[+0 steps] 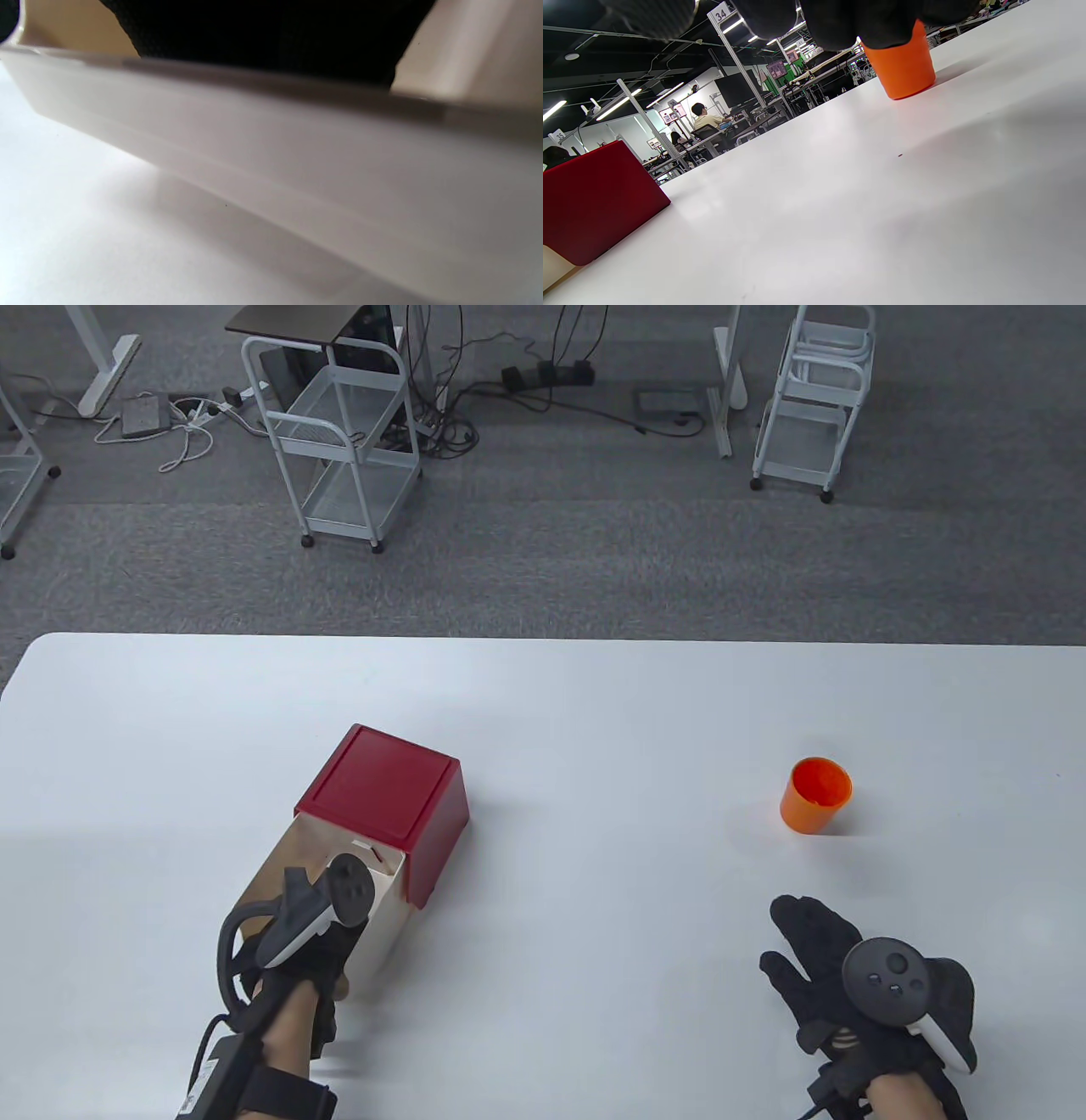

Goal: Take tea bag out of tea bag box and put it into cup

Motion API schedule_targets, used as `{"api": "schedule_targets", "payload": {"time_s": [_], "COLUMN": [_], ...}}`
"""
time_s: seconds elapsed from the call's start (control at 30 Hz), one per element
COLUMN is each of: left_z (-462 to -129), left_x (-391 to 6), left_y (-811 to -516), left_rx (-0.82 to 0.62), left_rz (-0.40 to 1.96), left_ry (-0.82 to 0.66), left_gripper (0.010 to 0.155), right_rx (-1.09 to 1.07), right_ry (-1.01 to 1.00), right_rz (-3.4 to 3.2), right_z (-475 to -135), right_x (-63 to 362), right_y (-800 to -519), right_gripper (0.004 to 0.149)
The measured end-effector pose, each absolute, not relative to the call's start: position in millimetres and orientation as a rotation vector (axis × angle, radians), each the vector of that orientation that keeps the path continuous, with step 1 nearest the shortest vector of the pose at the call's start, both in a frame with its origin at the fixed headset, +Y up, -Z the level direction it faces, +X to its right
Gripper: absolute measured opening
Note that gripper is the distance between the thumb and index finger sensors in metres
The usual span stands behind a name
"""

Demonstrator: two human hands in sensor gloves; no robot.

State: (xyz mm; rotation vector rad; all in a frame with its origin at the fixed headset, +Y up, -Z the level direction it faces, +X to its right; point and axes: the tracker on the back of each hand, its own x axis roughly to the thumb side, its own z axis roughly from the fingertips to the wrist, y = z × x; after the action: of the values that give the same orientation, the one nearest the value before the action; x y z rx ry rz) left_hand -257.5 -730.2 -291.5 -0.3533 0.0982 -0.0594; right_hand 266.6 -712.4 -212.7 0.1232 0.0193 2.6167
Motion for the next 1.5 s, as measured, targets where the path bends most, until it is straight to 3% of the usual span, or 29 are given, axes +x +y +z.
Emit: {"api": "schedule_targets", "payload": {"time_s": [0.37, 0.8, 1.13, 1.5], "left_z": [-273.2, -239.0, -235.6, -241.3], "left_x": [-263.1, -250.1, -173.2, -86.0], "left_y": [-693.3, -617.6, -598.5, -631.3], "left_rx": [-0.168, 0.177, 0.170, -0.010], "left_rz": [0.002, 0.180, 0.296, 0.365], "left_ry": [0.154, 0.181, -0.014, -0.132], "left_gripper": [0.039, 0.039, 0.039, 0.039], "right_rx": [0.138, 0.141, 0.129, 0.128], "right_ry": [0.011, 0.010, 0.012, 0.016], "right_rz": [2.615, 2.606, 2.599, 2.599], "right_z": [-212.5, -212.1, -211.9, -212.1], "right_x": [265.4, 265.4, 266.9, 266.8], "right_y": [-712.2, -713.2, -713.4, -713.8], "right_gripper": [0.066, 0.066, 0.066, 0.066]}}
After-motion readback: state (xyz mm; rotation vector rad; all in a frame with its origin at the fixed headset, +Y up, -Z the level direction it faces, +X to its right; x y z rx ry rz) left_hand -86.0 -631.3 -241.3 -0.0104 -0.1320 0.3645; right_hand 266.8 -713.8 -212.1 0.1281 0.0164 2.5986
